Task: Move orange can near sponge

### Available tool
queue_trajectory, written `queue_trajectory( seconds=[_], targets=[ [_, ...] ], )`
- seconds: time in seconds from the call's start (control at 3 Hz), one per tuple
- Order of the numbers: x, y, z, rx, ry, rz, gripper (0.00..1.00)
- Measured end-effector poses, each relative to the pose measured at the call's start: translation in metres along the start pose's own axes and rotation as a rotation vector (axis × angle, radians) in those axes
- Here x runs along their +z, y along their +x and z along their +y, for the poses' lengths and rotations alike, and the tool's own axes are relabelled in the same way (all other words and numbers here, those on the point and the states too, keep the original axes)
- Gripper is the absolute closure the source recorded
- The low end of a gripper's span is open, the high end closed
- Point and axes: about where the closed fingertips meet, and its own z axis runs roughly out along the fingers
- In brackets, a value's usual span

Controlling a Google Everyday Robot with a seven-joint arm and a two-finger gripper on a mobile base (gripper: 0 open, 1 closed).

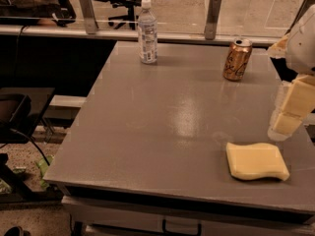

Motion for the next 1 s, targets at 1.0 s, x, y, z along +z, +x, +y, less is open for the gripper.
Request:
queue_trajectory(
  seconds=[1.0],
  targets=[
    [0.023,0.017,-0.076,0.15,0.038,-0.026,0.0]
  ],
)
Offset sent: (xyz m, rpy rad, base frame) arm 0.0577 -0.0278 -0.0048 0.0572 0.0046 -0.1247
